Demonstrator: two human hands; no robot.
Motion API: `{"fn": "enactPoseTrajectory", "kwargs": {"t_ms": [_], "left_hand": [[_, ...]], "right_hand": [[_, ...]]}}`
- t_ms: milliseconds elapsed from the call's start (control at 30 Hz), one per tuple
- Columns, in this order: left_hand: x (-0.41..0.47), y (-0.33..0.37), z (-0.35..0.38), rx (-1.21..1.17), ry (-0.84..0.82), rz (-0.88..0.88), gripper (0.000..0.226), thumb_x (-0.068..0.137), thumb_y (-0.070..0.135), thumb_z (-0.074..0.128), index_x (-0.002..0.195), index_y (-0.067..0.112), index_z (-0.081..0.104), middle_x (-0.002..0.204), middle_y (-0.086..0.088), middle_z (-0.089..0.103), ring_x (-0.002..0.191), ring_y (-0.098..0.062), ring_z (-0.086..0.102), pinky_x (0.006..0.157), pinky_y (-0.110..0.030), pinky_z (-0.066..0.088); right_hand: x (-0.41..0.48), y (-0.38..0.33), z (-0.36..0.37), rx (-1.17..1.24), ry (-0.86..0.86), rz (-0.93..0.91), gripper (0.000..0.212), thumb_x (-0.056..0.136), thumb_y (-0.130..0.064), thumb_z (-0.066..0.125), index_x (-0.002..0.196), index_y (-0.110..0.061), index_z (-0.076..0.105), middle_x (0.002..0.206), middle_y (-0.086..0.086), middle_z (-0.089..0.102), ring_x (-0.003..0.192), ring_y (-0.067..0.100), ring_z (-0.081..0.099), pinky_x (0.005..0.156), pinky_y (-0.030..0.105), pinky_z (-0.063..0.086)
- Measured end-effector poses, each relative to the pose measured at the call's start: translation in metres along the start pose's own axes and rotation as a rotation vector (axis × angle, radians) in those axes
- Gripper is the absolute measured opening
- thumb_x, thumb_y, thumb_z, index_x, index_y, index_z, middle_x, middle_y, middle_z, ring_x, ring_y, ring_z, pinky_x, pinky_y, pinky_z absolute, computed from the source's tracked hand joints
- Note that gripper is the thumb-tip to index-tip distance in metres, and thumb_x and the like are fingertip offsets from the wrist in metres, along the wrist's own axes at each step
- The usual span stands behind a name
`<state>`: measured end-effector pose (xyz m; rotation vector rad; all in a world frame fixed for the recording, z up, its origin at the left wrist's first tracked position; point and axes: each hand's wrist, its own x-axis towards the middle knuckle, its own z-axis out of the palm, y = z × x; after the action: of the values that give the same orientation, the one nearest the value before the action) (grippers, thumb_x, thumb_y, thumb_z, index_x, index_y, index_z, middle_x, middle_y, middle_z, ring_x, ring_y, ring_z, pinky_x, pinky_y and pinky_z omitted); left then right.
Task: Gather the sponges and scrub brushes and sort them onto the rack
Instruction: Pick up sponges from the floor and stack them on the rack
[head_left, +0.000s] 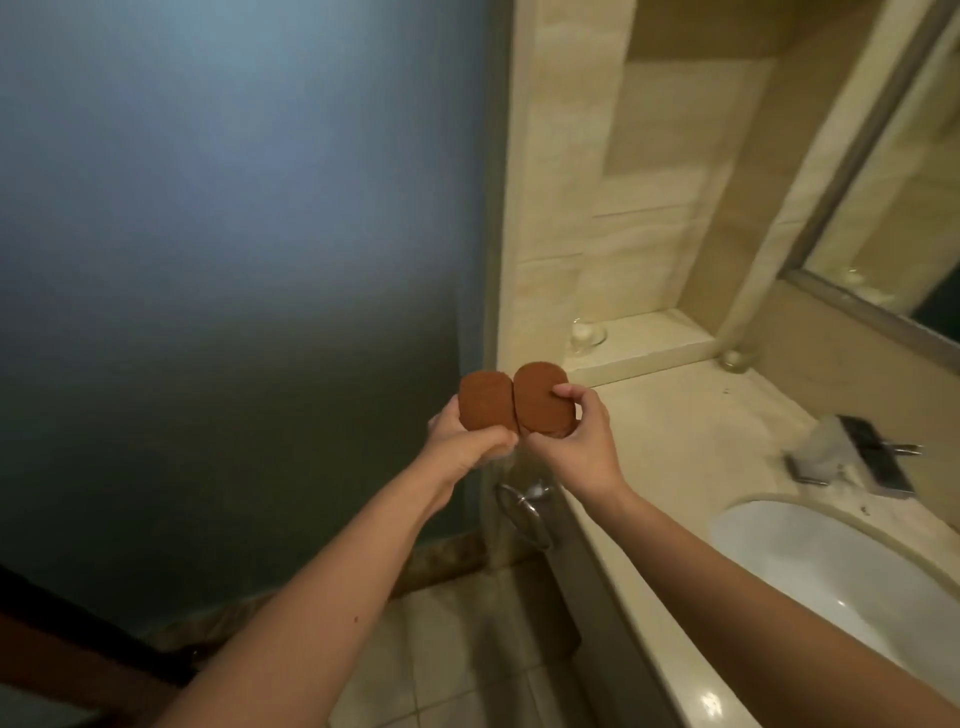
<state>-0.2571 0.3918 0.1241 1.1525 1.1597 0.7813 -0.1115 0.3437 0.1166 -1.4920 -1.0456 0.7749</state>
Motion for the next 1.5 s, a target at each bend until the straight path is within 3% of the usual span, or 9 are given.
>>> {"fn": "enactPoseTrajectory", "kwargs": {"t_ms": [100, 200, 300, 433, 567, 667, 933, 1233, 1500], "left_hand": [[0.013, 0.022, 0.041, 0.223, -0.074, 0.086, 0.107, 0.062, 0.019, 0.083, 0.149, 0.031, 0.022, 0.145, -0.006, 0.033, 0.127, -0.024, 0.043, 0.107, -0.041, 0.041], [0.028, 0.039, 0.082, 0.284, -0.16, 0.176, 0.117, 0.069, 0.021, 0.085, 0.152, 0.037, 0.004, 0.151, -0.002, 0.022, 0.131, -0.019, 0.038, 0.1, -0.029, 0.034], [0.038, 0.051, 0.125, 0.301, -0.219, 0.279, 0.097, 0.073, 0.019, 0.082, 0.148, 0.038, 0.025, 0.141, -0.001, 0.031, 0.108, -0.005, 0.049, 0.092, -0.021, 0.039], [0.052, 0.061, 0.177, 0.264, -0.284, 0.401, 0.059, 0.07, 0.015, 0.083, 0.118, 0.03, 0.054, 0.133, -0.007, 0.046, 0.114, -0.016, 0.056, 0.103, -0.037, 0.046], [0.057, 0.071, 0.23, 0.302, -0.439, 0.516, 0.053, 0.066, 0.021, 0.084, 0.101, 0.044, 0.052, 0.126, 0.0, 0.046, 0.107, -0.011, 0.057, 0.098, -0.032, 0.047], [0.052, 0.082, 0.267, 0.327, -0.553, 0.606, 0.051, 0.063, 0.03, 0.085, 0.097, 0.048, 0.052, 0.119, 0.007, 0.043, 0.096, 0.006, 0.053, 0.084, -0.016, 0.043], [-0.003, 0.091, 0.346, 0.286, -0.911, 0.69, 0.053, 0.066, 0.03, 0.084, 0.108, 0.042, 0.055, 0.118, 0.008, 0.041, 0.094, 0.002, 0.054, 0.068, -0.004, 0.043], [-0.073, 0.104, 0.415, 0.229, -1.164, 0.747, 0.062, 0.06, 0.037, 0.085, 0.115, 0.043, 0.056, 0.129, 0.005, 0.046, 0.109, -0.013, 0.058, 0.096, -0.038, 0.051], [-0.13, 0.127, 0.491, 0.162, -1.241, 0.716, 0.056, 0.066, 0.032, 0.081, 0.115, 0.041, 0.055, 0.132, 0.001, 0.045, 0.112, -0.016, 0.055, 0.093, -0.033, 0.052]], "right_hand": [[0.015, -0.005, -0.045, 0.017, 0.085, -0.015, 0.062, 0.06, -0.016, 0.081, 0.111, -0.029, 0.047, 0.129, 0.01, 0.05, 0.11, 0.026, 0.061, 0.098, 0.044, 0.05], [0.027, -0.007, -0.086, 0.015, 0.19, -0.021, 0.056, 0.066, -0.012, 0.08, 0.104, -0.034, 0.047, 0.13, 0.01, 0.052, 0.105, 0.023, 0.064, 0.094, 0.039, 0.053], [0.033, -0.009, -0.122, 0.01, 0.296, -0.01, 0.054, 0.067, -0.01, 0.078, 0.105, -0.033, 0.048, 0.128, 0.013, 0.055, 0.098, 0.025, 0.065, 0.082, 0.032, 0.055], [0.031, -0.012, -0.165, -0.048, 0.469, 0.01, 0.051, 0.067, -0.017, 0.08, 0.105, -0.034, 0.05, 0.124, 0.011, 0.058, 0.096, 0.018, 0.065, 0.077, 0.025, 0.053], [0.018, -0.022, -0.208, -0.121, 0.688, 0.02, 0.051, 0.064, -0.023, 0.081, 0.103, -0.037, 0.051, 0.121, 0.004, 0.06, 0.099, 0.015, 0.065, 0.087, 0.037, 0.055], [0.001, -0.03, -0.238, -0.156, 0.823, 0.0, 0.052, 0.064, -0.021, 0.081, 0.103, -0.038, 0.052, 0.121, 0.002, 0.059, 0.099, 0.011, 0.064, 0.085, 0.032, 0.056], [-0.079, -0.053, -0.294, -0.319, 1.136, 0.02, 0.054, 0.065, -0.026, 0.082, 0.109, -0.038, 0.053, 0.122, -0.001, 0.057, 0.101, 0.013, 0.062, 0.088, 0.034, 0.055], [-0.159, -0.087, -0.346, -0.412, 1.309, 0.025, 0.054, 0.069, -0.025, 0.084, 0.114, -0.028, 0.056, 0.12, -0.006, 0.058, 0.103, 0.003, 0.058, 0.083, 0.02, 0.052], [-0.198, -0.114, -0.431, -0.544, 1.357, 0.024, 0.052, 0.067, -0.032, 0.08, 0.113, -0.035, 0.056, 0.122, -0.005, 0.056, 0.103, 0.007, 0.058, 0.083, 0.025, 0.053]]}}
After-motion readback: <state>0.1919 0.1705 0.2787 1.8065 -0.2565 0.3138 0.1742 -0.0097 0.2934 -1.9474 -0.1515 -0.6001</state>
